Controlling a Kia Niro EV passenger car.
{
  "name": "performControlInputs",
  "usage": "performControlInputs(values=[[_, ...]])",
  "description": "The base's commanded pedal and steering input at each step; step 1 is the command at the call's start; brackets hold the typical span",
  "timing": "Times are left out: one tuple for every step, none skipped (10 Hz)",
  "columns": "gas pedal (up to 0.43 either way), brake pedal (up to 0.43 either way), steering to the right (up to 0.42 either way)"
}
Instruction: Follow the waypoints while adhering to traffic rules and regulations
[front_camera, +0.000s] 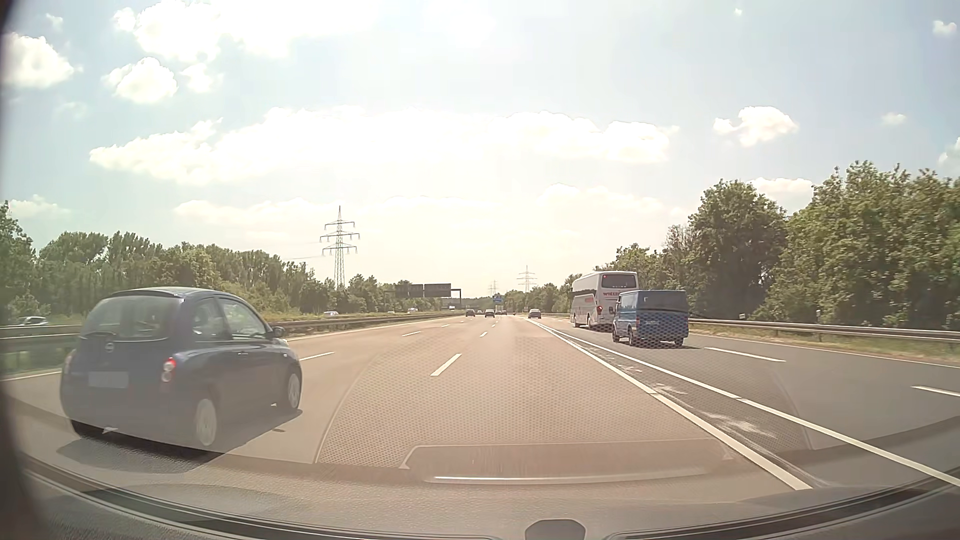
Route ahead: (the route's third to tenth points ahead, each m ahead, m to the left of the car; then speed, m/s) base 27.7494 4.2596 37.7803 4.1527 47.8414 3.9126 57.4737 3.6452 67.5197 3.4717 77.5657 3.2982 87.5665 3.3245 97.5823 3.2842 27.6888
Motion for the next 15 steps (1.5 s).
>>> performControlInputs(values=[[0.268, 0.030, -0.007], [0.268, 0.030, -0.008], [0.268, 0.030, -0.008], [0.268, 0.030, -0.008], [0.268, 0.030, -0.007], [0.268, 0.030, -0.007], [0.268, 0.030, -0.007], [0.268, 0.030, -0.006], [0.268, 0.030, -0.005], [0.268, 0.030, -0.005], [0.268, 0.030, -0.005], [0.280, 0.030, -0.004], [0.280, 0.030, -0.004], [0.280, 0.030, -0.004], [0.280, 0.030, -0.003]])
